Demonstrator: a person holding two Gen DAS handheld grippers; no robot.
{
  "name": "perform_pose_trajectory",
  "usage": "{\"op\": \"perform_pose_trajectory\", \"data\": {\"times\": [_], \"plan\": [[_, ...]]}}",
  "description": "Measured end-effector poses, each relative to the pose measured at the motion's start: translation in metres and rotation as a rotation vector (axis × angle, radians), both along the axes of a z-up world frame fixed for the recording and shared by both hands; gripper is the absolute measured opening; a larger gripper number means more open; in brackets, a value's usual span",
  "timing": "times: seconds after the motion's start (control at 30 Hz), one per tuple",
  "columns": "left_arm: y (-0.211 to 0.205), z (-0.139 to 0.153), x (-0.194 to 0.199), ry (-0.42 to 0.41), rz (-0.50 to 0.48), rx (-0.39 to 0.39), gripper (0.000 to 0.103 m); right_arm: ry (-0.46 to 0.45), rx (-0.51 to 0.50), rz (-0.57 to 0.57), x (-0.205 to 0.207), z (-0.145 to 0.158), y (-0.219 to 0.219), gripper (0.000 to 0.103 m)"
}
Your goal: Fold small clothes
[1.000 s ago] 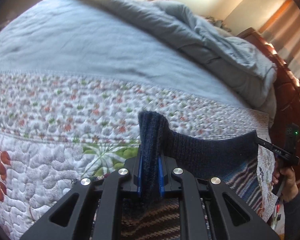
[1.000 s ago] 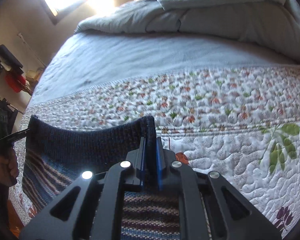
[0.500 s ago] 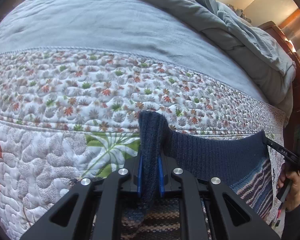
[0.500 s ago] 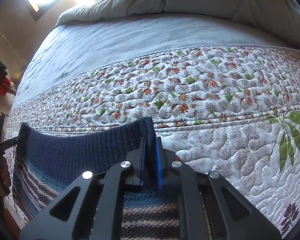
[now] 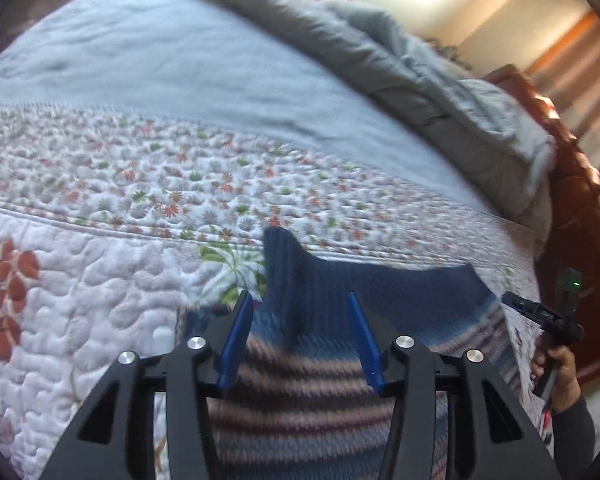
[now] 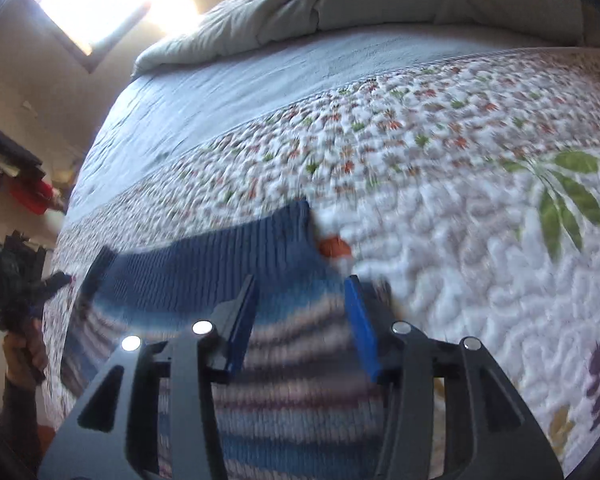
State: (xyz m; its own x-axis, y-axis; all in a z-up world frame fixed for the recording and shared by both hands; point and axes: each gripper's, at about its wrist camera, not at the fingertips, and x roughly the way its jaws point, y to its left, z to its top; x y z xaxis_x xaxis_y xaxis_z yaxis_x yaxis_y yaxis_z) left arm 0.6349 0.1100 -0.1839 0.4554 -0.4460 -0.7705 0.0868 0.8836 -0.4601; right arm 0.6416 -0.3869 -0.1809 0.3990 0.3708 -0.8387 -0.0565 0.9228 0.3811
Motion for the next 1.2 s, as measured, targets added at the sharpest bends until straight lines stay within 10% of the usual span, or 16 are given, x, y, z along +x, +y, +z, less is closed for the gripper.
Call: {"op": "perform_pose_trajectory", "data": {"times": [0.17,0.27,0.37,0.63,0.77,0.9,1.0,1.13,1.2], "plan": [[-0.011,0.000,-0.051,-0.023,-0.121,-0.064,0.048,0.019,0.127,0.018,-0.058,-0.006,-0.016,0.046],[0.002,-0.035,-0.053,0.056,-0.027,-0.084,0.048,0.061,0.162,-0.003,-0.068,-0.027,-0.022,0.037],[0.018,-0.068,-0.051,0.133,0.055,-0.110,0.026,0.087,0.160,-0.051,-0.068,-0.041,-0.030,0.021],[0.024,-0.022,-0.116,-0.013,0.014,-0.276,0.037,0.009,0.308,-0.031,-0.125,0.007,-0.039,0.033],[0.018,-0.045,-0.147,0.059,0.016,-0.284,0.036,0.036,0.312,-0.046,-0.154,-0.016,-0.036,0.031],[0.030,-0.082,-0.152,0.149,0.080,-0.292,0.012,0.075,0.345,-0.145,-0.166,-0.046,-0.055,0.003],[0.045,-0.092,-0.152,0.175,0.123,-0.357,0.006,0.092,0.388,-0.193,-0.168,-0.052,-0.065,0.001],[0.057,-0.090,-0.162,0.180,0.145,-0.400,0.012,0.094,0.393,-0.255,-0.181,-0.039,-0.076,0.013],[0.067,-0.081,-0.172,0.168,0.153,-0.441,0.045,0.065,0.389,-0.257,-0.195,-0.021,-0.071,0.038]]}}
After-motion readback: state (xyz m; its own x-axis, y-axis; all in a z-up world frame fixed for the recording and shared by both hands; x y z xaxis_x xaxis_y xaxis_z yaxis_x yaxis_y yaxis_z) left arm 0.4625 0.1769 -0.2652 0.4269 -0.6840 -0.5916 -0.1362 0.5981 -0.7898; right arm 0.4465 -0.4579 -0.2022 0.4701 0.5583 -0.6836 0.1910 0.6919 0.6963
